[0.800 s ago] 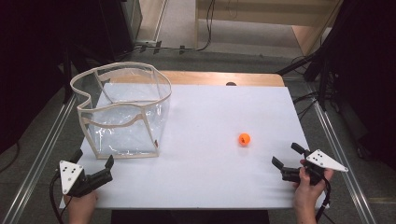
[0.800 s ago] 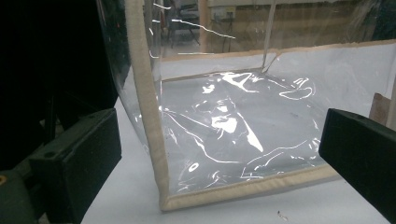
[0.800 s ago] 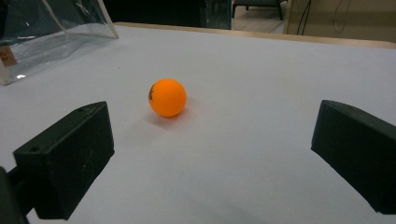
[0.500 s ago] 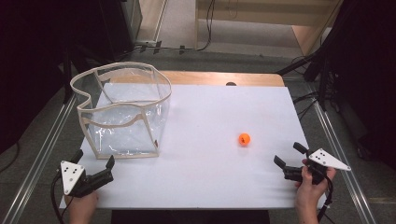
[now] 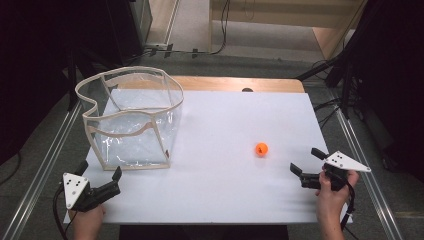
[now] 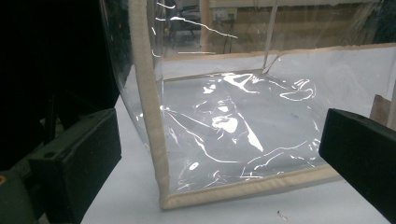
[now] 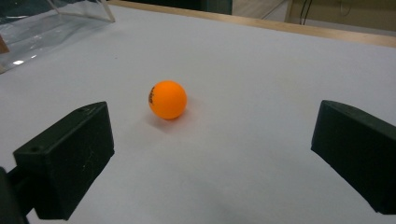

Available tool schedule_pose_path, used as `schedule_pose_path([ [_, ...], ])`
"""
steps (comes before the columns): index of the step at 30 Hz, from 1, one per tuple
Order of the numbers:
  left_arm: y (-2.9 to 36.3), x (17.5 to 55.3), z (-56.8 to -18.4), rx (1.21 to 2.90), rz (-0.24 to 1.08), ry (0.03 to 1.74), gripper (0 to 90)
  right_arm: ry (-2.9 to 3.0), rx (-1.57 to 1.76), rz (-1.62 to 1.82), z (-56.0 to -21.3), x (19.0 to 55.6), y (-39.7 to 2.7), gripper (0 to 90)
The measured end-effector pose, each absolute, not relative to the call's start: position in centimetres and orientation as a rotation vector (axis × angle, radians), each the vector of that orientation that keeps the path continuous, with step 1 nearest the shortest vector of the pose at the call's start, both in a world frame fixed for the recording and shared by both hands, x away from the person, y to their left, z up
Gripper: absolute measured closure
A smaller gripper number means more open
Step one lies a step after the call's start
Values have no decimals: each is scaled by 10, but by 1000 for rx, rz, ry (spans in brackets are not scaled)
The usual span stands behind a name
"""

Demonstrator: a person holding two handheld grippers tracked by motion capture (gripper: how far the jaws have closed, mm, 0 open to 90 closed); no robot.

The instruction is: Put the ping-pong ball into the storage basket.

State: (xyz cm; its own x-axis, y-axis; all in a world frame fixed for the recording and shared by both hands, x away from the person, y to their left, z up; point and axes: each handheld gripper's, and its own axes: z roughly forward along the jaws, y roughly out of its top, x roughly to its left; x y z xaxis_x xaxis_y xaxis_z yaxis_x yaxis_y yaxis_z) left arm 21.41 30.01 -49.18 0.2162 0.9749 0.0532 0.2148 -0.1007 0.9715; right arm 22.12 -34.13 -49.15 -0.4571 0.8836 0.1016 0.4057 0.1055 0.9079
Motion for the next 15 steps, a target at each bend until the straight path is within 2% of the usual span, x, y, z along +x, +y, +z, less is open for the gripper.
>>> schedule_pose_path([
  [15, 301, 214, -492, 1526, 973, 1165, 0, 1975, 1228, 1328, -479, 238, -330, 0],
])
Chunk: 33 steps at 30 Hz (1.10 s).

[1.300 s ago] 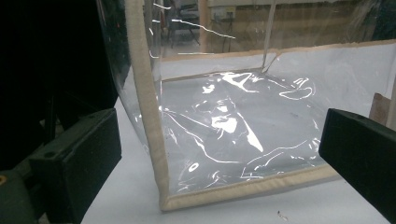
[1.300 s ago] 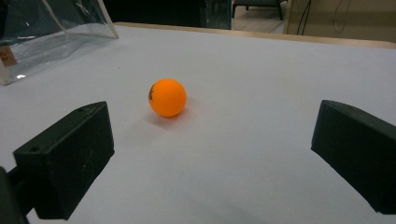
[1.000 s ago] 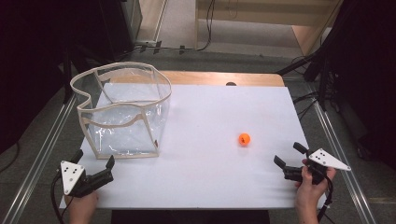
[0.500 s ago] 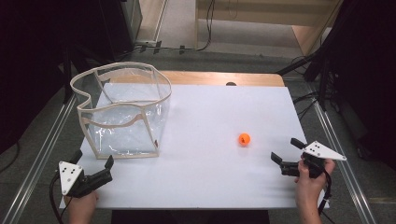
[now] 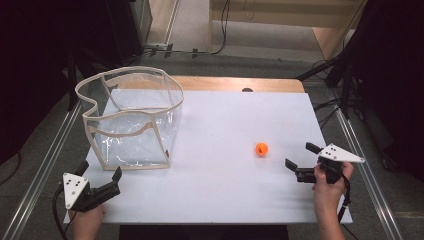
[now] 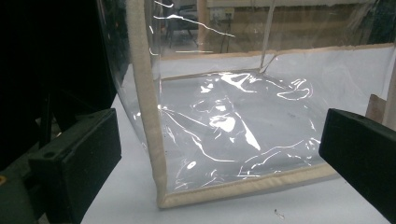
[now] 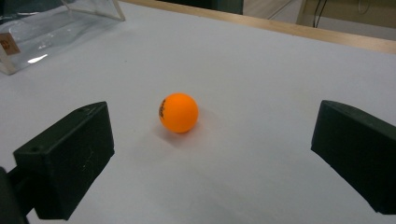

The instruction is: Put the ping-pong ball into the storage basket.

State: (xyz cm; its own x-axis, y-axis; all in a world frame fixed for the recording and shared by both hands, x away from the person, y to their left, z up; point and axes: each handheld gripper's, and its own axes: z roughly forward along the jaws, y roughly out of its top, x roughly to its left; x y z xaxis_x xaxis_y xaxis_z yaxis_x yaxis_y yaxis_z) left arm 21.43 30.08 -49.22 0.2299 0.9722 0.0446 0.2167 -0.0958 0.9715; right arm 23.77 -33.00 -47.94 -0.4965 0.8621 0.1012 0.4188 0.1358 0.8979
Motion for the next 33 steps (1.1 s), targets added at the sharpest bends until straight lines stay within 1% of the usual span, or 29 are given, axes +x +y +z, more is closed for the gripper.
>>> schedule_pose_path([
  [17, 300, 214, -492, 1534, 977, 1163, 0, 2073, 1160, 1297, -458, 264, -310, 0],
  [33, 300, 214, -493, 1534, 972, 1153, 0, 2165, 1167, 1254, -454, 289, -295, 0],
])
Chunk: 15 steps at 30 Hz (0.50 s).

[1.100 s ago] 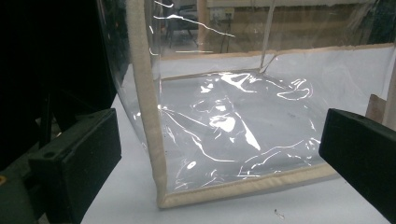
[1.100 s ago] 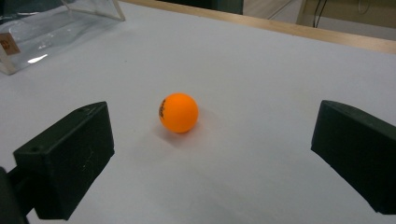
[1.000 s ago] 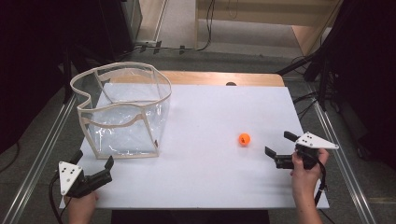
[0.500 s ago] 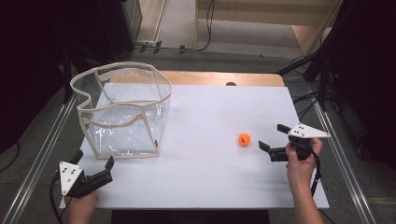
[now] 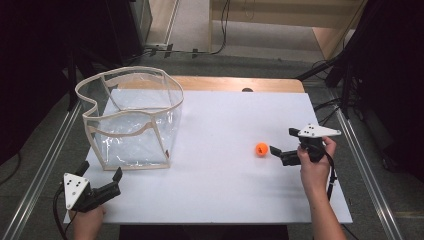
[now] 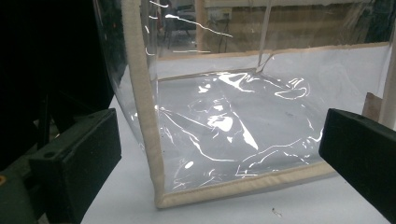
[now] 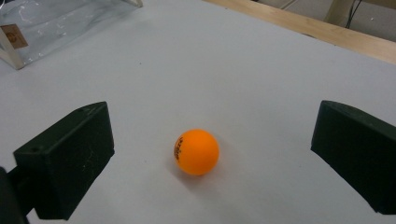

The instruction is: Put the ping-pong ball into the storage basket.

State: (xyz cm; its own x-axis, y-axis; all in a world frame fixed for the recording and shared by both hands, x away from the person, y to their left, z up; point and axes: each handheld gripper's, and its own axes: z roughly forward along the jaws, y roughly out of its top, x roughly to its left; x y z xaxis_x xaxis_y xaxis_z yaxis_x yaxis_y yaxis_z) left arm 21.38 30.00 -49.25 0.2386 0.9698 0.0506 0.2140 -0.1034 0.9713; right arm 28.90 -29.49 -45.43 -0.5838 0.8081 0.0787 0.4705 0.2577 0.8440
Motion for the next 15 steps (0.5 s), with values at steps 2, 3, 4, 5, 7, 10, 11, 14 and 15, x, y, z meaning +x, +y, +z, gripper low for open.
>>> schedule_pose_path([
  [2, 300, 214, -493, 1534, 972, 1153, 0, 2183, 1171, 1245, -455, 292, -292, 0],
  [3, 300, 214, -493, 1534, 972, 1153, 0, 2192, 1167, 1240, -456, 294, -291, 0],
  [4, 300, 214, -492, 1535, 970, 1153, 0, 2204, 1176, 1229, -456, 295, -289, 0],
  [5, 300, 214, -492, 1534, 969, 1153, 0, 2212, 1179, 1222, -457, 297, -288, 0],
  [7, 300, 214, -492, 1532, 968, 1155, 0, 2233, 1174, 1215, -457, 301, -285, 0],
  [10, 301, 214, -492, 1534, 967, 1156, 0, 2255, 1180, 1196, -458, 307, -282, 0],
  [11, 301, 214, -492, 1534, 967, 1156, 0, 2261, 1187, 1191, -458, 308, -281, 0],
  [14, 300, 214, -492, 1534, 965, 1155, 0, 2286, 1190, 1173, -458, 314, -279, 0],
  [15, 300, 214, -492, 1534, 965, 1155, 0, 2286, 1190, 1173, -458, 314, -279, 0],
])
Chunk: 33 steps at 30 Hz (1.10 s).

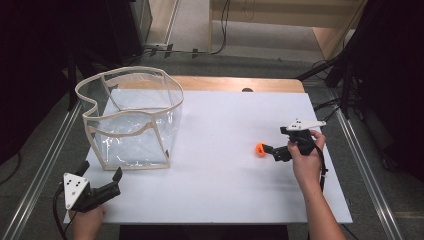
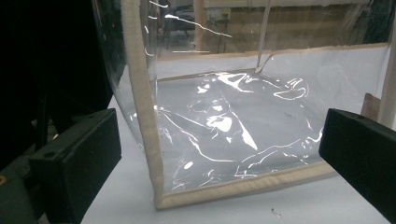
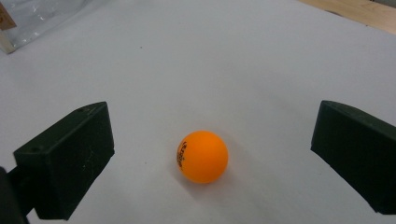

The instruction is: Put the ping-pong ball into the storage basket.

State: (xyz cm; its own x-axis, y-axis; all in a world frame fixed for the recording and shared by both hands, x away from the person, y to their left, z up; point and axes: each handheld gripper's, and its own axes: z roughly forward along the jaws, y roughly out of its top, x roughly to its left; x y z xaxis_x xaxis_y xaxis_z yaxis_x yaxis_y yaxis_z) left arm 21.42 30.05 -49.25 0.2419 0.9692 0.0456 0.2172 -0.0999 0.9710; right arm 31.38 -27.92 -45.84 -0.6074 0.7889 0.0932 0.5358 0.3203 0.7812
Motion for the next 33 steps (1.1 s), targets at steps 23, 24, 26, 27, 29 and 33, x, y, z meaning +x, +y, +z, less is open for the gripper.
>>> schedule_pose_path([
  [23, 301, 215, -493, 1540, 957, 1151, 0, 2493, 1251, 964, -470, 341, -260, 0],
  [24, 301, 215, -493, 1539, 956, 1151, 0, 2503, 1252, 956, -471, 342, -260, 0],
  [26, 301, 215, -493, 1539, 956, 1151, 0, 2509, 1251, 948, -472, 343, -259, 0],
  [27, 301, 215, -493, 1540, 957, 1151, 0, 2519, 1255, 937, -473, 343, -258, 0],
  [29, 301, 215, -493, 1540, 956, 1150, 0, 2547, 1255, 900, -476, 346, -256, 0],
  [33, 301, 215, -493, 1540, 956, 1151, 0, 2569, 1256, 866, -480, 347, -254, 0],
])
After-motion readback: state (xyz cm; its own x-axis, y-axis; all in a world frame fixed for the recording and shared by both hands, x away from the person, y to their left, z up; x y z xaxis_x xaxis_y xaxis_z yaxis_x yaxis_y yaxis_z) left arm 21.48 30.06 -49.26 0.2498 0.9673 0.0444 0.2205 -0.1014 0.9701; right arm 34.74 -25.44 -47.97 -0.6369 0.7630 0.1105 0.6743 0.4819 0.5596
